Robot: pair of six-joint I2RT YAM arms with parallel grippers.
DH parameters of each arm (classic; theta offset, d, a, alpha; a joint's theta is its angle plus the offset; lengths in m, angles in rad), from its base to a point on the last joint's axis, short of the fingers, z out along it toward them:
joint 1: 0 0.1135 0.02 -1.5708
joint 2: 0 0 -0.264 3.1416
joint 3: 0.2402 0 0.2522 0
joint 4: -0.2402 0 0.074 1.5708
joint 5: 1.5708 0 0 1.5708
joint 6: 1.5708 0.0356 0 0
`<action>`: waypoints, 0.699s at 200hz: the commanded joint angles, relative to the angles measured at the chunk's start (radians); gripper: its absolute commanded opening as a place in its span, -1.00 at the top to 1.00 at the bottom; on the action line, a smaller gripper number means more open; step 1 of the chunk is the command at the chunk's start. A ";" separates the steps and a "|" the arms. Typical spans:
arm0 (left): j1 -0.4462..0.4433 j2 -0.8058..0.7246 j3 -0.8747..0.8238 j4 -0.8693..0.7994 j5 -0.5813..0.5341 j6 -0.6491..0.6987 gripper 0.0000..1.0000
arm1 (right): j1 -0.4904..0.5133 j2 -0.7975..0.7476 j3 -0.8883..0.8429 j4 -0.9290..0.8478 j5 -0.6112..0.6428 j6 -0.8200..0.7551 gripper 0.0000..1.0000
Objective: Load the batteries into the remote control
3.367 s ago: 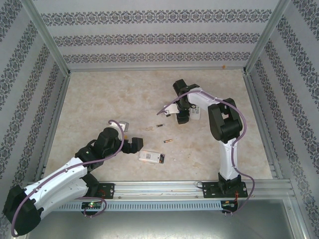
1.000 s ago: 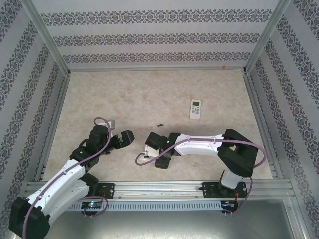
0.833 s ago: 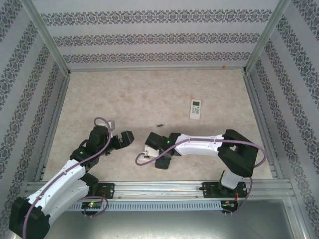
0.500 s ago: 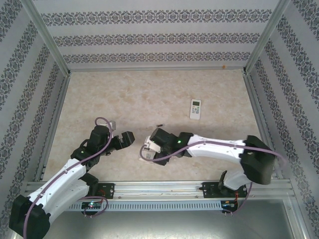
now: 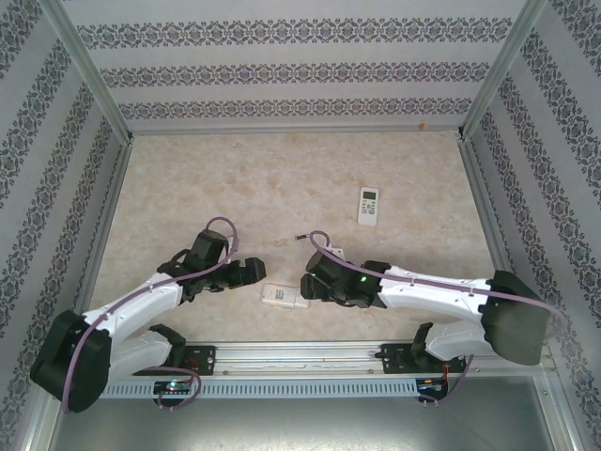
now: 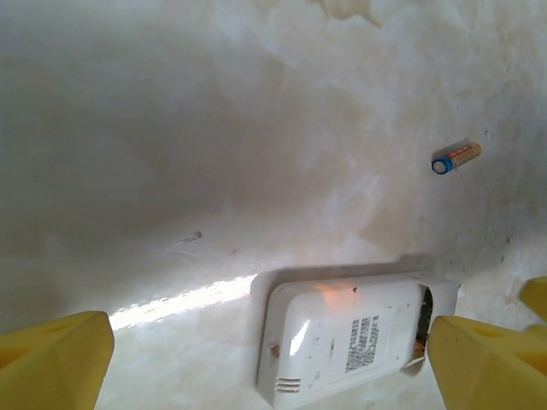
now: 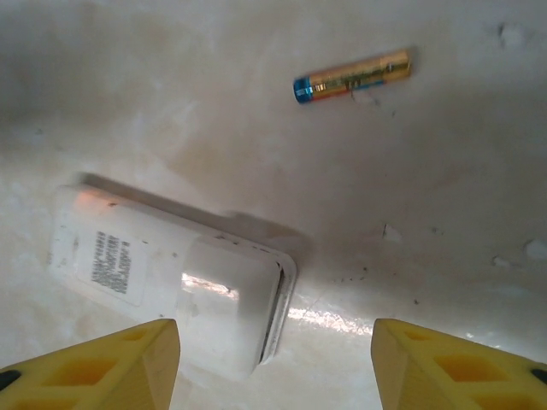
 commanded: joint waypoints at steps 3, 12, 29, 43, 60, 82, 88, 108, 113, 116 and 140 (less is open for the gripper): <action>-0.028 0.030 0.033 -0.002 0.028 0.020 -0.78 | 0.028 0.074 0.055 0.007 -0.021 0.069 -0.18; -0.036 0.039 0.038 -0.010 0.028 0.019 -0.70 | 0.030 0.100 0.065 0.006 -0.025 0.068 -0.14; -0.049 0.057 0.047 -0.032 0.035 0.025 -0.61 | 0.034 0.132 0.070 0.016 -0.044 0.069 -0.09; -0.059 0.076 0.049 -0.045 0.053 0.028 -0.56 | 0.039 0.145 0.077 0.015 -0.041 0.070 -0.03; -0.079 0.099 0.050 -0.054 0.063 0.028 -0.52 | 0.044 0.153 0.080 -0.006 -0.024 0.081 0.05; -0.106 0.122 0.051 -0.058 0.074 0.029 -0.46 | 0.046 0.158 0.069 -0.022 -0.019 0.098 0.10; -0.113 0.127 0.052 -0.057 0.078 0.030 -0.45 | 0.047 0.162 0.066 -0.025 -0.019 0.103 0.12; -0.130 0.150 0.054 -0.059 0.081 0.033 -0.42 | 0.048 0.178 0.066 -0.034 -0.016 0.111 0.13; -0.132 0.155 0.052 -0.059 0.082 0.033 -0.41 | 0.047 0.182 0.067 -0.036 -0.016 0.114 0.13; -0.133 0.159 0.052 -0.060 0.080 0.032 -0.40 | 0.048 0.186 0.068 -0.039 -0.014 0.115 0.13; -0.138 0.185 0.045 -0.048 0.078 0.034 -0.32 | 0.047 0.204 0.064 -0.048 -0.012 0.134 0.14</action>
